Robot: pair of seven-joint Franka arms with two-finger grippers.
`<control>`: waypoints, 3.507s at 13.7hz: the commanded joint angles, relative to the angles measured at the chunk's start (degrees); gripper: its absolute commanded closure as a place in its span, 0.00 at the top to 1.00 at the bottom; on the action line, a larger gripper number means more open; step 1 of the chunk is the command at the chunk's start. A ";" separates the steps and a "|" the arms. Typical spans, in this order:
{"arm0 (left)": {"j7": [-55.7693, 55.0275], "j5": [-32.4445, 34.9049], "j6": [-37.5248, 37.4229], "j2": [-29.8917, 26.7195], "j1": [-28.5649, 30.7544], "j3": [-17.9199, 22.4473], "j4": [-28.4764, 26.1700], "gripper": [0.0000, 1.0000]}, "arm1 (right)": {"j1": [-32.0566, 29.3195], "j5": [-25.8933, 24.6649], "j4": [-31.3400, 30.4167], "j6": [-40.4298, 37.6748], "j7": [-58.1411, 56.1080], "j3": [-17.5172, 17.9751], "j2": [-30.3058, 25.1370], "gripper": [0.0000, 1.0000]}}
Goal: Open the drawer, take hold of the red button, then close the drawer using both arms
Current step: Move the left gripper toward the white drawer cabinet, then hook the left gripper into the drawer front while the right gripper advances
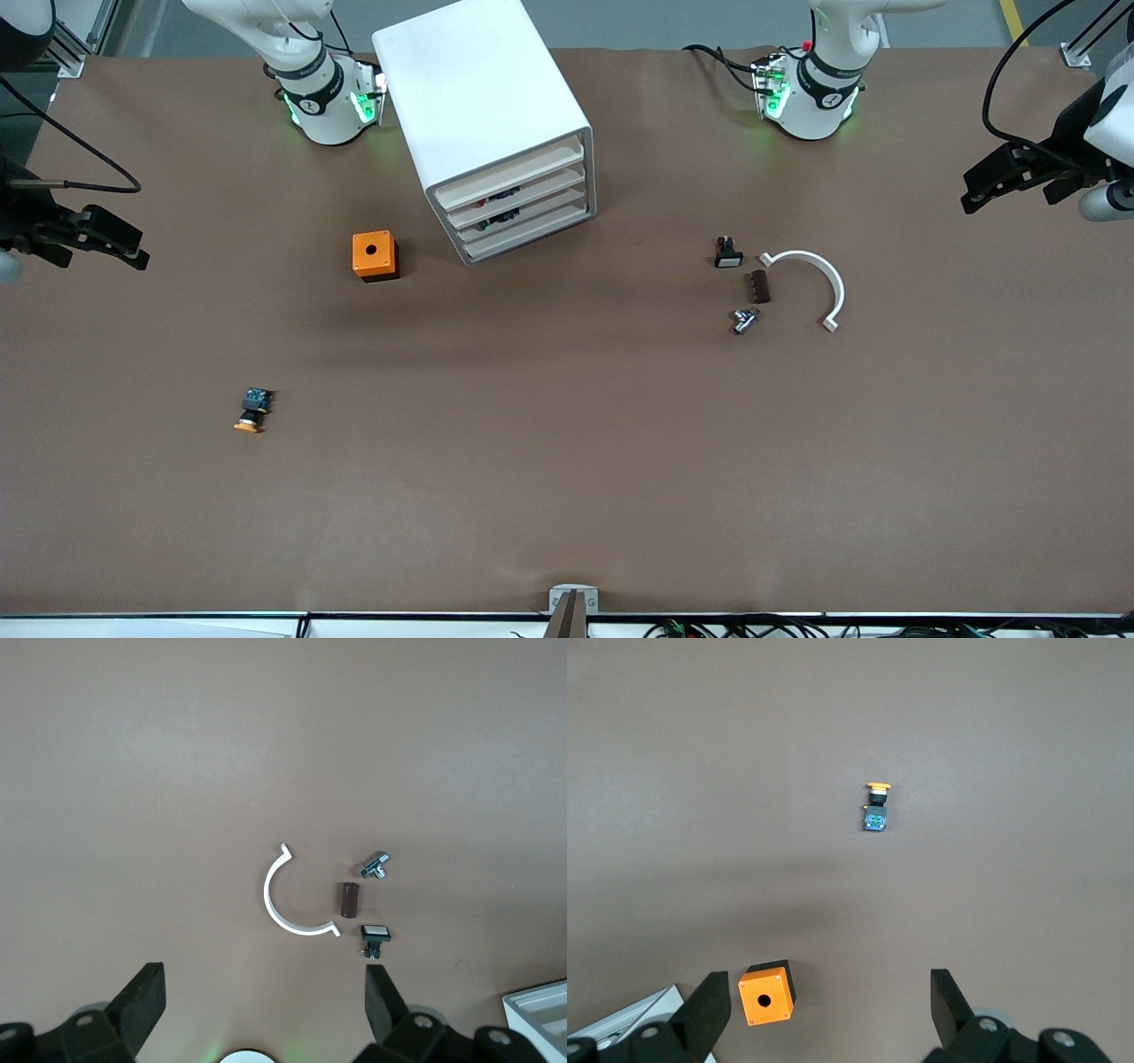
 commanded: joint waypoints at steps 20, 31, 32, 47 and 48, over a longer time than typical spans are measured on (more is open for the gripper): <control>-21.77 -0.64 9.30 24.76 -12.56 -1.35 3.07 1.00 | -0.10 -0.76 -0.60 0.62 0.93 0.06 -0.92 1.00; -59.37 -7.93 9.48 36.54 -25.73 -1.27 5.00 1.00 | -0.28 -0.59 -0.77 -0.17 0.05 -0.12 0.75 1.00; -62.98 -8.20 9.48 37.25 -26.71 -1.27 5.44 1.00 | -0.28 -0.50 -0.95 -0.17 0.05 -0.12 0.75 1.00; -115.62 -50.71 10.88 49.73 -34.18 -1.27 6.42 0.96 | 0.78 1.79 -0.69 1.50 0.93 0.06 8.57 1.00; -118.62 -52.83 10.88 50.26 -34.10 -1.27 6.42 0.94 | 1.21 1.96 -0.77 1.50 1.02 0.06 9.18 1.00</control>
